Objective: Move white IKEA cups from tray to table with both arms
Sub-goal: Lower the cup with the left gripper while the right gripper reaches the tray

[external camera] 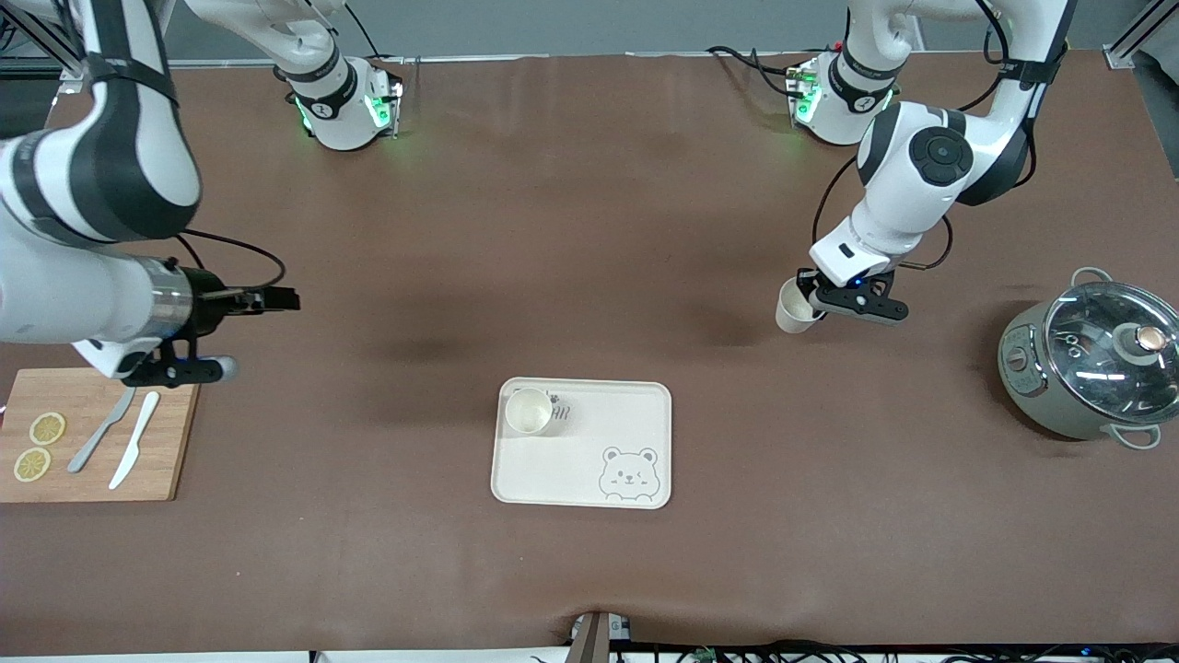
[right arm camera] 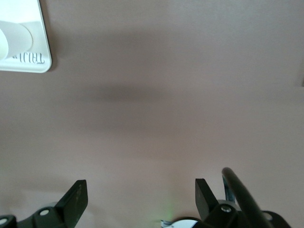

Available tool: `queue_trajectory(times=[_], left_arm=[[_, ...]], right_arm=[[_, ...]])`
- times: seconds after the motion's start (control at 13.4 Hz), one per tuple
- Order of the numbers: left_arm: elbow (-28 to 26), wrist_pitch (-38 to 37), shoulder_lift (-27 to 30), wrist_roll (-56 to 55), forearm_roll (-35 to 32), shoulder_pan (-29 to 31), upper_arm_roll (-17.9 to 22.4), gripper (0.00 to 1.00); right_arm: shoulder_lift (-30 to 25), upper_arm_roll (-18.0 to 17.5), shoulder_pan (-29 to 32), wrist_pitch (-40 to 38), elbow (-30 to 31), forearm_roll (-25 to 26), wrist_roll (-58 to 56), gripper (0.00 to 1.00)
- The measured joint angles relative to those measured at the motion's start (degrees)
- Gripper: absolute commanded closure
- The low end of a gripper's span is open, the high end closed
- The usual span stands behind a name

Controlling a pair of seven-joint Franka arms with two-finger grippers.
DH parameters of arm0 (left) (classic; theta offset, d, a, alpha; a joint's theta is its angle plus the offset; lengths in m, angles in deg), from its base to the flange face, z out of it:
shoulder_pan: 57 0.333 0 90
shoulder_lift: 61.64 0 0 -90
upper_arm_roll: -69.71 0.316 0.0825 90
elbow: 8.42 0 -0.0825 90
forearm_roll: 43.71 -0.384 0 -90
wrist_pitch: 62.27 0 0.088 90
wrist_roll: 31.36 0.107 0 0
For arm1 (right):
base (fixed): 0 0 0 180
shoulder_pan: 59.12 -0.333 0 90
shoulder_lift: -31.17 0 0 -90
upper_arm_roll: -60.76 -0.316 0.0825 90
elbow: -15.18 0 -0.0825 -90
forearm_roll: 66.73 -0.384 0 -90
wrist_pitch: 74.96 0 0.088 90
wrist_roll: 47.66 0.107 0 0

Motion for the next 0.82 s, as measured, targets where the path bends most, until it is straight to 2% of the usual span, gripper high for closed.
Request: queue_trajectory(times=[0.45, 0.82], left_arm=[[-4.95, 6.03, -0.07, 3.02, 0.57, 1.50, 0.02, 1.00], [-8.11, 9.89, -0.67, 7.67, 3.13, 2.93, 0.04, 1.00]], right_arm=[[1.17, -0.09, -4.85, 3.27, 0.51, -1.39, 10.46, 0.00], [4.27, -0.11, -8.11, 10.73, 1.44, -1.81, 19.01, 0.00]])
